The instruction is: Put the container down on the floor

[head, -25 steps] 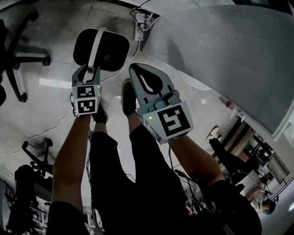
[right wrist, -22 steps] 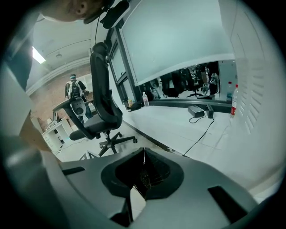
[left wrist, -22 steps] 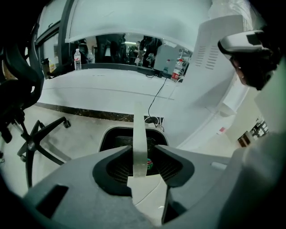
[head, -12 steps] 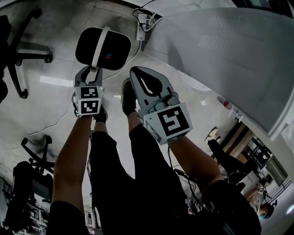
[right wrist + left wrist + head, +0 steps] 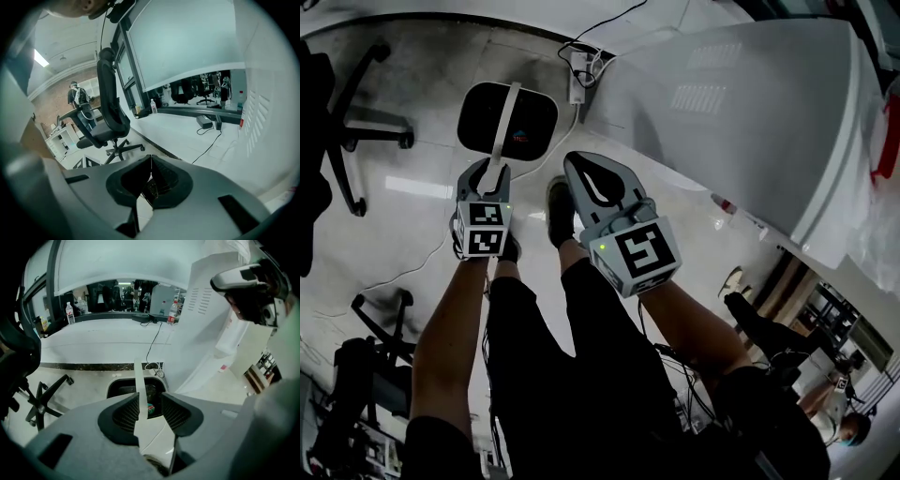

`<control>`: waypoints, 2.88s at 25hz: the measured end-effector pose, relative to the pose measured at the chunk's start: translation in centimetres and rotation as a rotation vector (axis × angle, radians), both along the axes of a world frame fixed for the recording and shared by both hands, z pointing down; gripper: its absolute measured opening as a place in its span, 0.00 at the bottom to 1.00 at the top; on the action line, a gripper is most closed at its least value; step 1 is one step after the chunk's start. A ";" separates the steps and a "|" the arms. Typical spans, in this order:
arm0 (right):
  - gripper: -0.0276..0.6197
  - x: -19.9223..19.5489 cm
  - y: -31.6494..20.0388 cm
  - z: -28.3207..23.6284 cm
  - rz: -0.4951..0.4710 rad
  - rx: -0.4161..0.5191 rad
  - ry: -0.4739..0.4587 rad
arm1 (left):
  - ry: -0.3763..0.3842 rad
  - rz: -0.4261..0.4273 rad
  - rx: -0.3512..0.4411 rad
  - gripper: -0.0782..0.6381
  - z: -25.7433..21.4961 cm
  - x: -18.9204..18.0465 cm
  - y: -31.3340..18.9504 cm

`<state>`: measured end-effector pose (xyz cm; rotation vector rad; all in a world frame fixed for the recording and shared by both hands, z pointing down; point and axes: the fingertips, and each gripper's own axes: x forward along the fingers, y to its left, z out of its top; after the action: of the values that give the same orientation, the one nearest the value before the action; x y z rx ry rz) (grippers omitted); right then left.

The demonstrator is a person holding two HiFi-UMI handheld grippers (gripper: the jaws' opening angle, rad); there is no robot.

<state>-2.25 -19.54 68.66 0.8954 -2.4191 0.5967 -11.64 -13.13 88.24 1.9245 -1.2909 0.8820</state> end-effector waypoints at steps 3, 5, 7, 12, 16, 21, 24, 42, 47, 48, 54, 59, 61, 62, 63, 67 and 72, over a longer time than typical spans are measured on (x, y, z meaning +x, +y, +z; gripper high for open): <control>0.05 -0.2 0.2 -2.4 0.021 0.011 -0.021 | 0.036 -0.005 0.052 0.32 -4.8 0.0 0.2; 0.05 -0.5 0.2 -4.5 0.020 0.023 -0.034 | 0.060 -0.042 0.110 0.32 -8.9 -0.3 0.2; 0.05 -0.4 0.3 -6.8 0.019 0.032 -0.041 | 0.059 -0.091 0.184 0.27 -13.3 -0.7 0.0; 0.05 -0.6 0.4 -12.1 0.020 0.075 -0.061 | 0.071 -0.155 0.331 0.24 -22.4 -1.5 -0.9; 0.05 -0.3 0.7 -15.4 0.015 0.124 -0.063 | 0.063 -0.187 0.459 0.16 -29.3 -1.5 -0.8; 0.05 -0.1 1.6 -19.3 0.018 0.130 -0.095 | 0.112 -0.216 0.536 0.14 -36.5 -1.0 -0.5; 0.05 -0.1 2.4 -21.3 0.009 0.142 -0.098 | 0.124 -0.207 0.551 0.14 -39.3 -1.1 0.4; 0.05 0.2 4.0 -33.6 0.034 0.225 -0.152 | 0.203 -0.180 0.629 0.13 -51.8 -1.6 4.7; 0.05 -1.3 4.8 -37.1 0.026 0.249 -0.173 | 0.237 -0.138 0.685 0.13 -56.9 -2.3 4.9; 0.05 -1.5 4.7 -37.8 0.029 0.258 -0.177 | 0.238 -0.132 0.691 0.13 -57.7 -2.5 4.8; 0.05 -2.4 4.6 -41.9 -0.009 0.314 -0.225 | 0.280 -0.079 0.682 0.13 -60.2 -2.7 5.0; 0.05 -1.6 4.0 -42.3 0.028 0.319 -0.164 | 0.260 -0.059 0.671 0.13 -60.8 -2.7 5.2; 0.05 -1.8 4.0 -42.6 0.022 0.333 -0.153 | 0.234 -0.064 0.668 0.13 -60.9 -3.1 5.0; 0.05 -1.9 4.0 -42.8 0.019 0.338 -0.151 | 0.223 -0.061 0.667 0.13 -61.0 -3.2 4.9; 0.05 -1.8 4.0 -43.0 0.019 0.341 -0.151 | 0.220 -0.054 0.667 0.13 -61.1 -3.1 4.8; 0.05 -1.7 3.5 -44.1 0.028 0.361 -0.154 | 0.232 -0.039 0.699 0.13 -62.5 -2.8 3.9; 0.05 -1.4 3.0 -45.6 0.063 0.382 -0.178 | 0.225 -0.095 0.733 0.13 -63.6 -3.7 4.2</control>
<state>-3.62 -16.52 23.11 1.1143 -2.7293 0.2449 -15.35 -8.91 24.68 2.3835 -1.6913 0.1176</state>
